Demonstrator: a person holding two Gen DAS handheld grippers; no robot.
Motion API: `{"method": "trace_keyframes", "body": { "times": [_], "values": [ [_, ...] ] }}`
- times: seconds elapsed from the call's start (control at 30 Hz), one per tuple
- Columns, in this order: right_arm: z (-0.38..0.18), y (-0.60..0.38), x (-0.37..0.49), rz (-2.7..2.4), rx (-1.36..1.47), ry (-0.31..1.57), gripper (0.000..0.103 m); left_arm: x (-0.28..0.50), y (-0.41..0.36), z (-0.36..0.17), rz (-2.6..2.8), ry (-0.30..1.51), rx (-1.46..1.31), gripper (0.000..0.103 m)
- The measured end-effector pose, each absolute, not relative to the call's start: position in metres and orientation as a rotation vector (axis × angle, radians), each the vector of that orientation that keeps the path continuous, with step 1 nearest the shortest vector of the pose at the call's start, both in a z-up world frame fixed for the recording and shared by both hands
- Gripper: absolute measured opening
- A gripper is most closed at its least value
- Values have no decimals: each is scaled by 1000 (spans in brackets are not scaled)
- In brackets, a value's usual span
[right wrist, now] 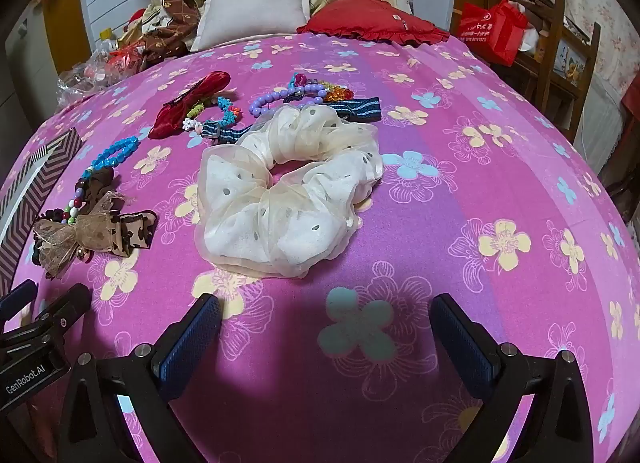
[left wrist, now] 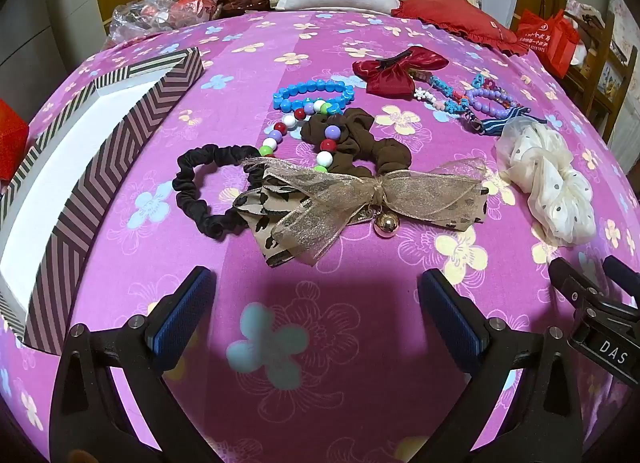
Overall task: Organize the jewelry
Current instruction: 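Move both tools toward the pile of hair accessories on the bed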
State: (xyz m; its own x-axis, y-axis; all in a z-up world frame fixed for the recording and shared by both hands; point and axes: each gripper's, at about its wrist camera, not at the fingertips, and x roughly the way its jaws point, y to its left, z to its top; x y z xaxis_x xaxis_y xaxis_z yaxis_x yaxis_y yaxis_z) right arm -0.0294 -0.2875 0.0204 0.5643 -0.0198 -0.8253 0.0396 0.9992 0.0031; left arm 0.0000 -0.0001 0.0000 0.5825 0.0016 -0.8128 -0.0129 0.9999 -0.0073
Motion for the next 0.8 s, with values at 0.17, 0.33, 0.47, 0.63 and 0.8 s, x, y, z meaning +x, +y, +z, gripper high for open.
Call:
{"method": "trace_keyframes", "body": {
  "times": [0.17, 0.33, 0.47, 0.63, 0.8],
  "values": [
    [21, -288, -29, -35, 22, 971, 103, 0, 1, 0, 8, 951, -17, 103],
    [22, -286, -27, -55, 27, 993, 103, -5, 8, 3, 2, 1004, -17, 103],
    [23, -283, -33, -42, 27, 1004, 103, -24, 22, 12, -20, 1040, -52, 100],
    [23, -280, -64, -67, 43, 993, 103, -48, 40, 44, 8, 973, -61, 100],
    [28, -279, -97, -115, 97, 953, 94, -61, 64, 63, 35, 940, -85, 100]
  ]
}}
